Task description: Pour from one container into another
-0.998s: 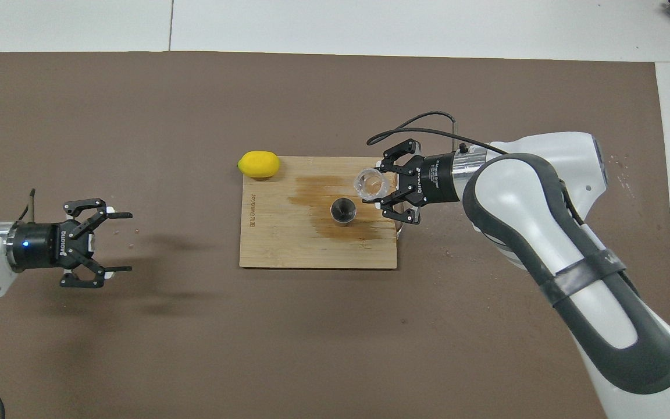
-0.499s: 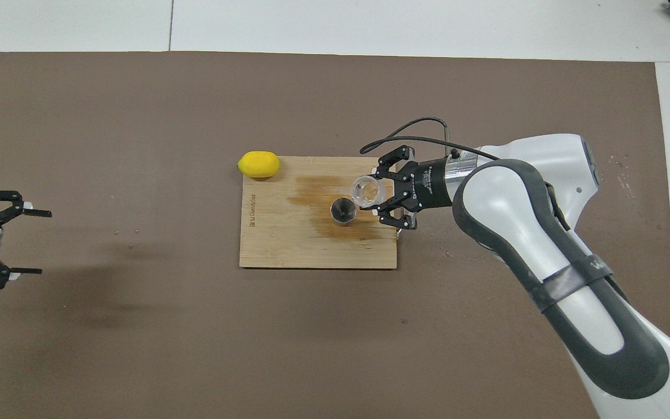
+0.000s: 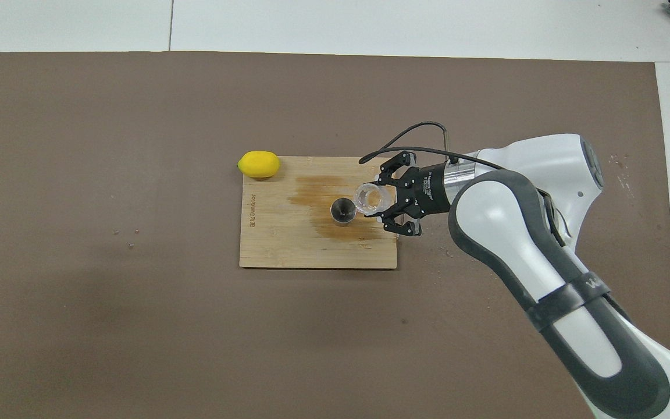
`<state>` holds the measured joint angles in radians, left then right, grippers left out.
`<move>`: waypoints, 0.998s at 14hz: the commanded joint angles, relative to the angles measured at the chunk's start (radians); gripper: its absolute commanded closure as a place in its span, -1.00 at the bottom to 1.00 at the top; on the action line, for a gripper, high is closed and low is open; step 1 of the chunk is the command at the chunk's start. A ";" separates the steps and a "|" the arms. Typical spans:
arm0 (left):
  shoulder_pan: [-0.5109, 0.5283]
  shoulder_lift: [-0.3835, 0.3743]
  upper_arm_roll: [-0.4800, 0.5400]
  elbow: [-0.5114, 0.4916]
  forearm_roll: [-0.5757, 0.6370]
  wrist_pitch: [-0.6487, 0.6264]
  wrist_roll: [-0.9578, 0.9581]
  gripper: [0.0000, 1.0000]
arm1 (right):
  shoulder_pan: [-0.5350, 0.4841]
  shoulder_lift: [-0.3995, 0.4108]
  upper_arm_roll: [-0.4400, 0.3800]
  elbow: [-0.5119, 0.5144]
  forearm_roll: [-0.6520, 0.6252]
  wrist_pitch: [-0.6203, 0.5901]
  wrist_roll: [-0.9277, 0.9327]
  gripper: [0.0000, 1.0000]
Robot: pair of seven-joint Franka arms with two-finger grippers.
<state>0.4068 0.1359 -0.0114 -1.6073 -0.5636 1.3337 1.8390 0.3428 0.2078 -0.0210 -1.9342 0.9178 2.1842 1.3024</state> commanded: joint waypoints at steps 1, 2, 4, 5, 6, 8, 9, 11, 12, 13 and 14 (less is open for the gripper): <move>-0.052 -0.048 0.007 0.024 0.098 0.067 -0.161 -1.00 | 0.018 -0.025 -0.005 -0.011 -0.051 0.000 0.063 1.00; -0.078 -0.067 0.007 0.021 0.141 0.087 -0.285 -1.00 | 0.019 -0.024 -0.005 -0.006 -0.054 0.002 0.069 1.00; -0.114 -0.082 0.007 0.024 0.172 0.117 -0.529 -1.00 | 0.019 -0.024 -0.005 -0.005 -0.066 0.005 0.077 1.00; -0.137 -0.084 0.008 0.030 0.189 0.146 -0.632 -1.00 | 0.019 -0.022 -0.005 -0.002 -0.089 0.005 0.095 1.00; -0.155 -0.087 0.005 0.033 0.238 0.168 -0.738 -1.00 | 0.019 -0.022 -0.004 0.003 -0.103 0.005 0.110 1.00; -0.166 -0.116 0.002 0.033 0.312 0.177 -0.979 -1.00 | 0.019 -0.021 -0.004 0.009 -0.106 0.006 0.118 1.00; -0.172 -0.124 -0.001 0.035 0.332 0.176 -1.074 -1.00 | 0.025 -0.019 -0.004 0.011 -0.111 0.006 0.130 1.00; -0.177 -0.137 -0.001 0.035 0.396 0.176 -1.129 -1.00 | 0.045 -0.013 -0.005 0.021 -0.135 0.009 0.156 1.00; -0.180 -0.140 -0.002 0.035 0.439 0.170 -1.162 -1.00 | 0.045 -0.010 -0.005 0.032 -0.139 0.009 0.166 1.00; -0.180 -0.153 -0.004 0.035 0.462 0.161 -1.223 -1.00 | 0.047 -0.007 -0.005 0.041 -0.140 0.011 0.179 1.00; -0.183 -0.159 -0.007 0.032 0.473 0.160 -1.298 -1.00 | 0.047 -0.004 -0.005 0.046 -0.152 0.011 0.195 1.00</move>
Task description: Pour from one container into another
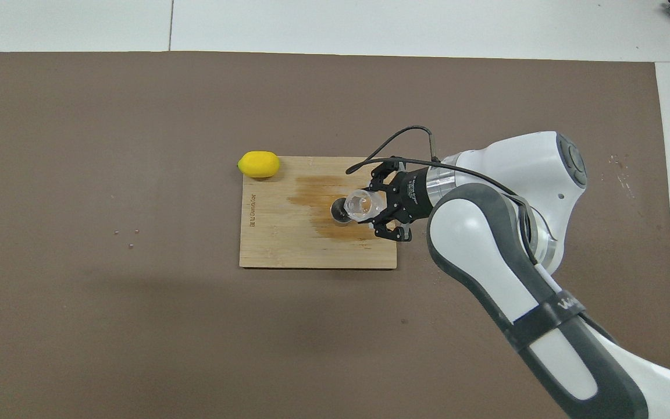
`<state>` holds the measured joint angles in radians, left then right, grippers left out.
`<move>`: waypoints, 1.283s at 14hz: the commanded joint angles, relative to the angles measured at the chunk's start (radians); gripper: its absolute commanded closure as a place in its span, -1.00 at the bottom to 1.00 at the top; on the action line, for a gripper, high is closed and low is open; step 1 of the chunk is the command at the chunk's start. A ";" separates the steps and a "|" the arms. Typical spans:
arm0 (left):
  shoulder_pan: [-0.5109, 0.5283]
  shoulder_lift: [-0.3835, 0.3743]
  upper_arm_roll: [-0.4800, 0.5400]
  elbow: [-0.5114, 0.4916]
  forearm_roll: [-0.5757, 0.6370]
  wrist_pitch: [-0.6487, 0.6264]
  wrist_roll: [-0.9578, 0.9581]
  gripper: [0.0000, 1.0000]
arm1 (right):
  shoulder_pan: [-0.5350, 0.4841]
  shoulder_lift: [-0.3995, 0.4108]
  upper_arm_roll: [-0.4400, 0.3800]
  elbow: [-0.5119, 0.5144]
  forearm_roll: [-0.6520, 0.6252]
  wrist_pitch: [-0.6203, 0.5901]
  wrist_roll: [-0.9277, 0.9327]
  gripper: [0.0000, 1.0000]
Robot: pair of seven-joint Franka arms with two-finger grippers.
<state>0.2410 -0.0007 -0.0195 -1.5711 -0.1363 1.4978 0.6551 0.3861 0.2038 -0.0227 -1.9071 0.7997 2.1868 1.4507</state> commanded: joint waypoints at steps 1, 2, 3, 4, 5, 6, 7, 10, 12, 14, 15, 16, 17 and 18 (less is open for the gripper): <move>-0.017 -0.038 0.003 -0.015 0.052 0.001 -0.191 -1.00 | 0.004 0.002 -0.003 0.022 -0.053 0.008 0.071 1.00; -0.017 -0.045 0.001 -0.027 0.052 0.005 -0.231 -1.00 | 0.004 0.002 -0.003 0.023 -0.074 0.008 0.095 1.00; -0.019 -0.047 0.000 -0.027 0.050 0.009 -0.235 -1.00 | 0.004 0.002 -0.002 0.026 -0.092 0.010 0.114 1.00; -0.016 -0.048 0.003 -0.030 0.050 -0.007 -0.235 -1.00 | 0.004 0.005 -0.002 0.034 -0.103 0.010 0.126 1.00; -0.014 -0.050 0.003 -0.033 0.050 -0.008 -0.235 -1.00 | 0.005 0.006 -0.002 0.036 -0.103 0.011 0.138 1.00; -0.015 -0.050 0.003 -0.033 0.050 -0.008 -0.235 -1.00 | 0.005 0.006 -0.002 0.036 -0.108 0.011 0.146 1.00; -0.017 -0.048 0.001 -0.033 0.050 -0.008 -0.235 -1.00 | 0.008 0.008 -0.003 0.036 -0.119 0.011 0.160 1.00; -0.017 -0.050 0.001 -0.033 0.050 -0.008 -0.235 -1.00 | 0.019 0.009 -0.003 0.045 -0.155 0.016 0.204 1.00; -0.019 -0.047 0.003 -0.029 0.050 0.010 -0.235 -1.00 | 0.025 0.016 -0.003 0.051 -0.174 0.016 0.229 1.00; -0.017 -0.048 0.003 -0.036 0.050 0.048 -0.241 -1.00 | 0.030 0.016 -0.003 0.054 -0.206 0.016 0.244 1.00; -0.023 -0.048 0.004 -0.041 0.058 0.065 -0.236 -1.00 | 0.030 0.017 -0.003 0.057 -0.220 0.015 0.252 1.00; -0.028 -0.048 0.004 -0.040 0.066 0.068 -0.241 -1.00 | 0.034 0.017 -0.003 0.059 -0.234 0.015 0.270 1.00; -0.029 -0.048 0.004 -0.043 0.069 0.068 -0.259 -1.00 | 0.039 0.017 -0.003 0.062 -0.249 0.016 0.284 1.00; -0.043 -0.047 0.004 -0.038 0.079 0.070 -0.276 -1.00 | 0.040 0.020 -0.003 0.062 -0.254 0.018 0.290 1.00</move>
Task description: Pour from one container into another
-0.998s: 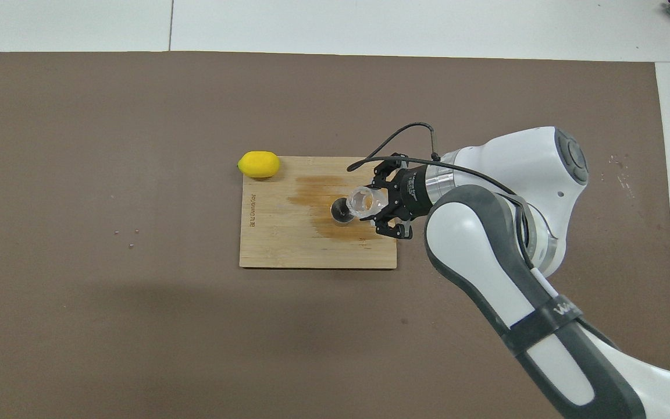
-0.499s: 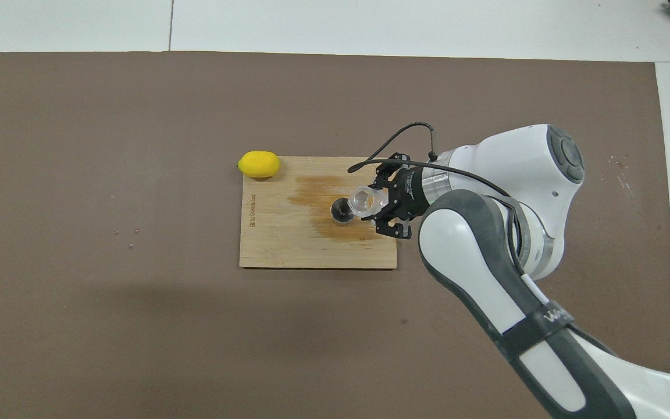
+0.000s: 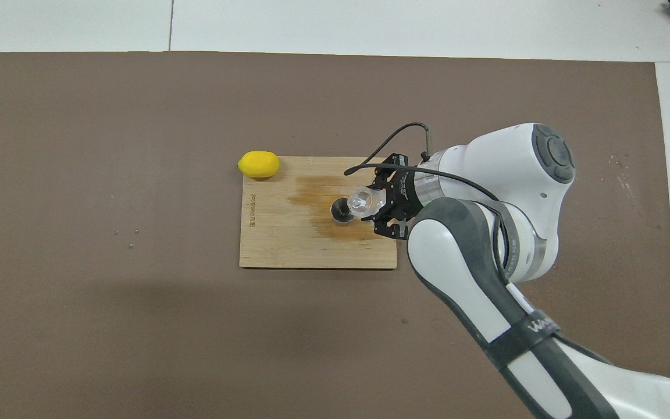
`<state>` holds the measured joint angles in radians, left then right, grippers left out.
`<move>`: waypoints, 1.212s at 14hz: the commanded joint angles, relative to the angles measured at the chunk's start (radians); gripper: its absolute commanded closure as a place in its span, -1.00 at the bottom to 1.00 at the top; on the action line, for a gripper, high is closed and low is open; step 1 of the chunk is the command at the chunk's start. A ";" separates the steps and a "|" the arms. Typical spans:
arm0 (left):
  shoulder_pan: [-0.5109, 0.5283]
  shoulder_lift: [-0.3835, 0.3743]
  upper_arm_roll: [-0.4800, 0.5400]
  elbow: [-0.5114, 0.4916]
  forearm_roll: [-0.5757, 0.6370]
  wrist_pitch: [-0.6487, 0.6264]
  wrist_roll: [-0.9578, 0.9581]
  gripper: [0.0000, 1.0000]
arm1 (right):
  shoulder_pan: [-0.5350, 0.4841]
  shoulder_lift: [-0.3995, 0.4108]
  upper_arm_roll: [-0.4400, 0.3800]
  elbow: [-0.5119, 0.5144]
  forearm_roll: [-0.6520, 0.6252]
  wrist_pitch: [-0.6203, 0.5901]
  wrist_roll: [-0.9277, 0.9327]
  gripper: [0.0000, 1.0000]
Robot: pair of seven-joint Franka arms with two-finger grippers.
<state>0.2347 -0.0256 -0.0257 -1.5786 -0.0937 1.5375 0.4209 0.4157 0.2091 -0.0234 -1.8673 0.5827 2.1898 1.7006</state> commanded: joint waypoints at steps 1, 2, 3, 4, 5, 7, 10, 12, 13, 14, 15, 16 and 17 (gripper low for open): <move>-0.072 -0.020 0.010 -0.023 0.098 0.039 -0.057 -1.00 | 0.015 0.015 -0.003 0.023 -0.044 0.015 0.053 1.00; -0.125 -0.022 0.010 -0.032 0.161 0.056 -0.076 -1.00 | 0.017 0.015 -0.003 0.023 -0.062 0.015 0.065 1.00; -0.146 -0.022 0.010 -0.032 0.172 0.062 -0.091 -1.00 | 0.017 0.015 -0.003 0.025 -0.073 0.015 0.080 1.00; -0.149 -0.022 0.009 -0.034 0.169 0.065 -0.106 -1.00 | 0.017 0.015 -0.003 0.025 -0.079 0.016 0.089 1.00; -0.161 -0.023 0.010 -0.040 0.169 0.073 -0.119 -1.00 | 0.018 0.016 -0.003 0.025 -0.092 0.018 0.103 1.00; -0.175 -0.025 0.010 -0.041 0.169 0.053 -0.117 -1.00 | 0.032 0.016 -0.003 0.025 -0.102 0.040 0.131 1.00; -0.186 -0.039 0.021 -0.063 0.164 0.021 -0.122 -1.00 | 0.035 0.016 -0.003 0.025 -0.130 0.041 0.149 1.00; -0.213 -0.045 0.023 -0.080 0.163 0.058 -0.123 -1.00 | 0.037 0.016 -0.003 0.025 -0.147 0.041 0.155 1.00; -0.212 -0.045 0.023 -0.083 0.164 0.079 -0.131 -1.00 | 0.038 0.016 -0.003 0.025 -0.156 0.041 0.165 1.00; -0.212 -0.046 0.023 -0.086 0.163 0.085 -0.134 -1.00 | 0.038 0.016 -0.003 0.025 -0.165 0.041 0.169 1.00; -0.215 -0.046 0.021 -0.095 0.163 0.093 -0.136 -1.00 | 0.038 0.016 -0.003 0.025 -0.170 0.041 0.169 1.00; -0.215 -0.048 0.021 -0.097 0.163 0.099 -0.136 -1.00 | 0.038 0.016 -0.003 0.025 -0.175 0.041 0.169 1.00; -0.215 -0.048 0.021 -0.097 0.163 0.098 -0.139 -1.00 | 0.040 0.016 -0.003 0.023 -0.181 0.041 0.169 1.00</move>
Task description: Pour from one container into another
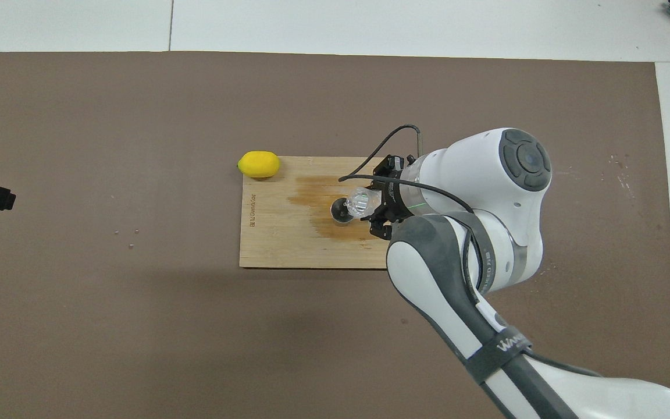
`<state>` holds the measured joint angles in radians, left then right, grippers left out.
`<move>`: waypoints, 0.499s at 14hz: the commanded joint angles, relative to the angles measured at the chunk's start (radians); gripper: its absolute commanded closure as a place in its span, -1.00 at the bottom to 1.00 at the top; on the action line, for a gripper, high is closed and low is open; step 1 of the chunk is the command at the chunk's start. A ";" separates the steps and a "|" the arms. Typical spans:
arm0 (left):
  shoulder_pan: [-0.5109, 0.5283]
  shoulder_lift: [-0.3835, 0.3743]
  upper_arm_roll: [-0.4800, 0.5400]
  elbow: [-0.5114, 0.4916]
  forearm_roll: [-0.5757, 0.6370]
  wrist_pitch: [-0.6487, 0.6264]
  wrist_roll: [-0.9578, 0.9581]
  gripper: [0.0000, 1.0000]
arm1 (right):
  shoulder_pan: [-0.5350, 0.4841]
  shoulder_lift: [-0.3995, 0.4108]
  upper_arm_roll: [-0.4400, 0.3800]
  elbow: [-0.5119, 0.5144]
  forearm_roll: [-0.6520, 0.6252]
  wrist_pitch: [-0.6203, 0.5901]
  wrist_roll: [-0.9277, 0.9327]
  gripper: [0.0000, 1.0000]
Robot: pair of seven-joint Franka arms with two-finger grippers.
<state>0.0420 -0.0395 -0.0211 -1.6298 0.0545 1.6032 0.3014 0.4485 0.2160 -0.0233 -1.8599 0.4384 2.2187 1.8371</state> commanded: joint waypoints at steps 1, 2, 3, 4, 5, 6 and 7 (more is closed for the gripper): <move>-0.021 -0.034 0.018 -0.045 0.015 0.032 -0.021 -1.00 | 0.012 0.010 -0.003 0.016 -0.038 0.012 0.033 1.00; -0.021 -0.034 0.018 -0.039 0.010 0.028 -0.042 -1.00 | 0.012 0.010 -0.003 0.016 -0.043 0.012 0.033 1.00; -0.022 -0.033 0.018 -0.029 -0.005 0.029 -0.074 -1.00 | 0.012 0.010 -0.003 0.016 -0.050 0.012 0.031 1.00; -0.022 -0.031 0.017 -0.006 -0.013 0.029 -0.096 -1.00 | 0.012 0.010 -0.003 0.016 -0.052 0.012 0.030 1.00; -0.022 -0.030 0.017 0.010 -0.013 0.020 -0.097 -1.00 | 0.012 0.010 -0.003 0.016 -0.052 0.012 0.028 1.00; -0.022 -0.031 0.012 0.013 -0.013 0.011 -0.097 -1.00 | 0.013 0.010 -0.003 0.016 -0.053 0.012 0.028 1.00; -0.021 -0.031 0.010 0.015 -0.015 0.000 -0.099 -1.00 | 0.013 0.010 -0.003 0.016 -0.055 0.012 0.028 1.00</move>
<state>0.0371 -0.0559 -0.0203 -1.6151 0.0488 1.6150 0.2238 0.4539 0.2167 -0.0234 -1.8599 0.4120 2.2187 1.8372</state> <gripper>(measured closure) 0.000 0.485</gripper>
